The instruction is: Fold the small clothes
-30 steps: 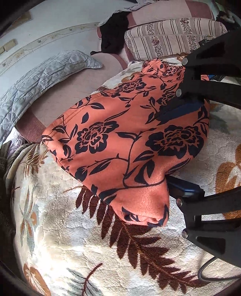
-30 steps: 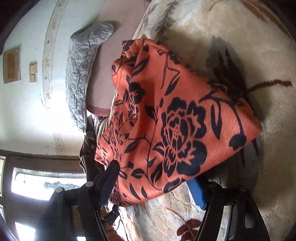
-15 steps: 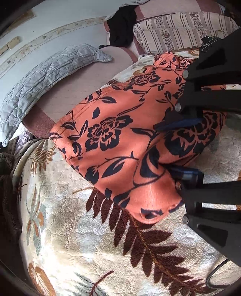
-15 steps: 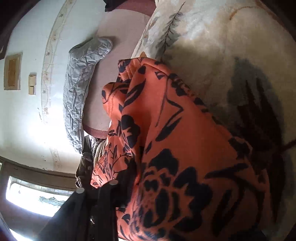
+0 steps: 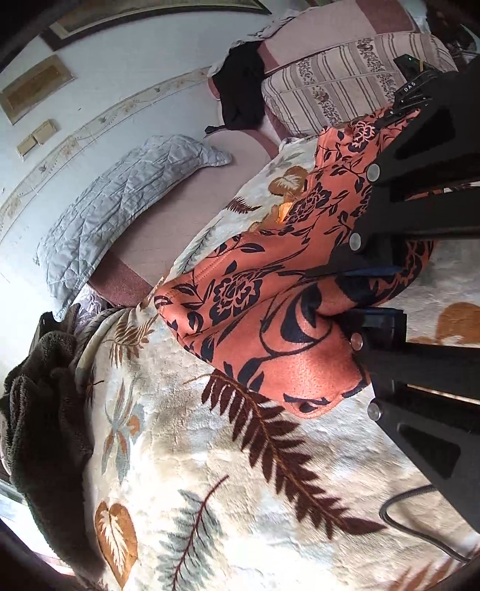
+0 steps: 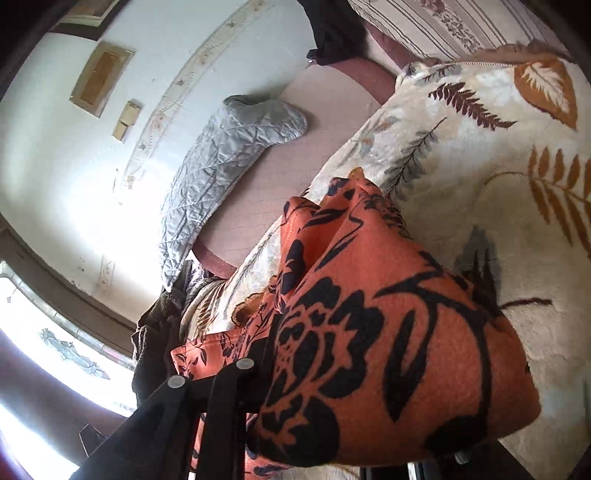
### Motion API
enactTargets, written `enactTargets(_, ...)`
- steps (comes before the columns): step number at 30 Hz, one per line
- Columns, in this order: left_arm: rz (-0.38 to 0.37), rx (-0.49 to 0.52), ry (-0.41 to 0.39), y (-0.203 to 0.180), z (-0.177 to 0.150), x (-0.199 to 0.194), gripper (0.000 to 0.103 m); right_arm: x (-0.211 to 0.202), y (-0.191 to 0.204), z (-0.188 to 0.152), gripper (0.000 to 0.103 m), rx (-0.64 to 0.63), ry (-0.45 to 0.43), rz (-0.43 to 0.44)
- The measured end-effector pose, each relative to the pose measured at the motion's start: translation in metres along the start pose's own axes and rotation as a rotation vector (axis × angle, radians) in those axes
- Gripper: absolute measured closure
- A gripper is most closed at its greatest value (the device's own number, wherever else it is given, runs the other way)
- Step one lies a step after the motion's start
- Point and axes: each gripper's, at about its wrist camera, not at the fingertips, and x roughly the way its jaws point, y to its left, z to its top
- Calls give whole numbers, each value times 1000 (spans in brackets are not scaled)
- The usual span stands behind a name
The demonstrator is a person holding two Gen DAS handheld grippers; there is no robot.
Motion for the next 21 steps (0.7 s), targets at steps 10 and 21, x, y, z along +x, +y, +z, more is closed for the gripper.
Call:
enactTargets(10,108,106,143,19,-93,-62,88,-64,-43,-47,79,35,266,-106)
enactTargets(21,252,261,209,-15,-86,-129,81,-156,-65,-26,38,117,324,-151)
